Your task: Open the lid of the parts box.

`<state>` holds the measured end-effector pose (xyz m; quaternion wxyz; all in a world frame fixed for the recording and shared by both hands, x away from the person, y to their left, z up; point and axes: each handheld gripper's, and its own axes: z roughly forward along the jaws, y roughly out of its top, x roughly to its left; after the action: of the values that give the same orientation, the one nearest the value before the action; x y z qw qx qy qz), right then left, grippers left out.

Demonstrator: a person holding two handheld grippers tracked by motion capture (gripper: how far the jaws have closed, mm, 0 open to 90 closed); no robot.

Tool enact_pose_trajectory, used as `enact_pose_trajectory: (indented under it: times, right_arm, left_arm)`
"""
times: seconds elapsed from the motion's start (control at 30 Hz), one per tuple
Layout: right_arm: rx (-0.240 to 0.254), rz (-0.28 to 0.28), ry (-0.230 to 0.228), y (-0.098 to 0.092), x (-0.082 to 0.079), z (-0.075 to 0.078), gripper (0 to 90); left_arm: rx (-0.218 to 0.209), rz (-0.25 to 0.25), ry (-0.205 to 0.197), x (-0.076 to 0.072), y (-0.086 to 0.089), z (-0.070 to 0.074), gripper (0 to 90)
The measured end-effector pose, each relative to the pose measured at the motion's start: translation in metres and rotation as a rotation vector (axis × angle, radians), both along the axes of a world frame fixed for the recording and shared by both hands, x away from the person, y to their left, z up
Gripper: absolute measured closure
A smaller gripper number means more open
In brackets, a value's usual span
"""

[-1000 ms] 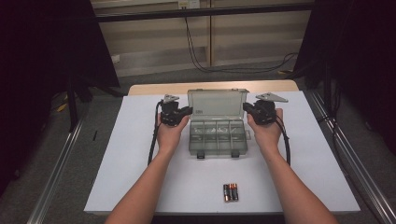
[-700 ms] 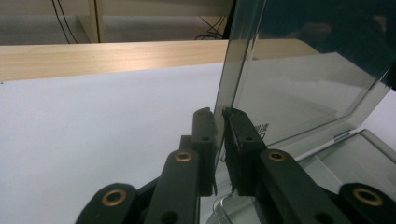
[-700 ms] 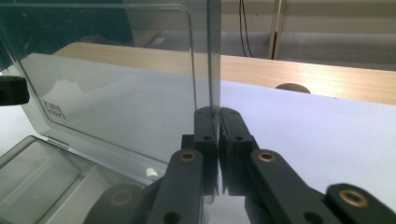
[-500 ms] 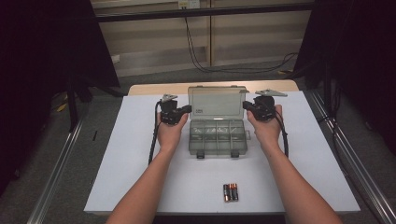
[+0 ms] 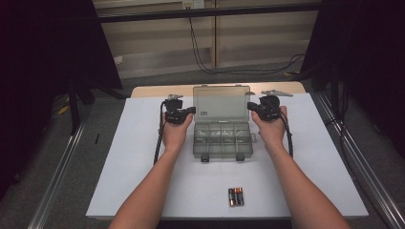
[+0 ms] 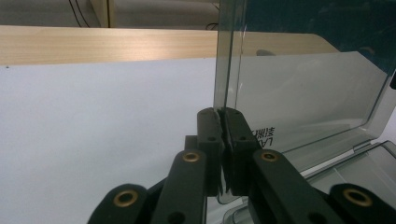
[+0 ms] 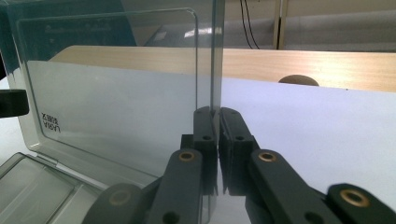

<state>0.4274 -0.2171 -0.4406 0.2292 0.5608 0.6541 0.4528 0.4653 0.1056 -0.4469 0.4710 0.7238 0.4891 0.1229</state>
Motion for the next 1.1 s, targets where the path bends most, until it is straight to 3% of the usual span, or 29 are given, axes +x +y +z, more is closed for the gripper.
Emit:
enact_pose_trajectory:
  times: [0.13,0.27,0.47,0.53,0.73,0.83,0.97,1.1]
  right_arm:
    - [0.026,-0.009,0.026,-0.001,0.005,-0.001,86.3]
    - [0.016,-0.031,0.053,0.001,0.008,0.0,86.8]
    - [0.019,-0.025,0.083,0.0,0.015,-0.003,87.3]
    - [0.017,-0.025,0.098,0.0,0.016,-0.003,87.5]
    - [0.01,-0.038,0.143,0.002,0.019,-0.002,87.8]
    - [0.017,-0.041,0.171,0.001,0.022,-0.006,87.9]
    - [0.008,-0.05,0.18,0.003,0.024,-0.01,88.0]
    - [0.003,-0.044,0.183,0.003,0.025,-0.016,87.9]
  left_arm:
    - [-0.005,0.004,0.029,0.005,0.001,0.0,87.0]
    - [-0.027,0.009,0.063,0.008,0.002,-0.001,87.1]
    - [-0.021,-0.004,0.088,0.012,0.003,-0.001,87.6]
    - [-0.042,0.019,0.099,0.013,0.002,-0.002,87.7]
    - [-0.06,-0.002,0.149,0.017,0.006,-0.004,88.1]
    - [-0.052,0.006,0.169,0.019,0.005,-0.004,88.2]
    - [-0.08,0.015,0.2,0.022,0.006,-0.009,88.2]
    - [-0.08,0.013,0.217,0.023,0.007,-0.012,88.4]
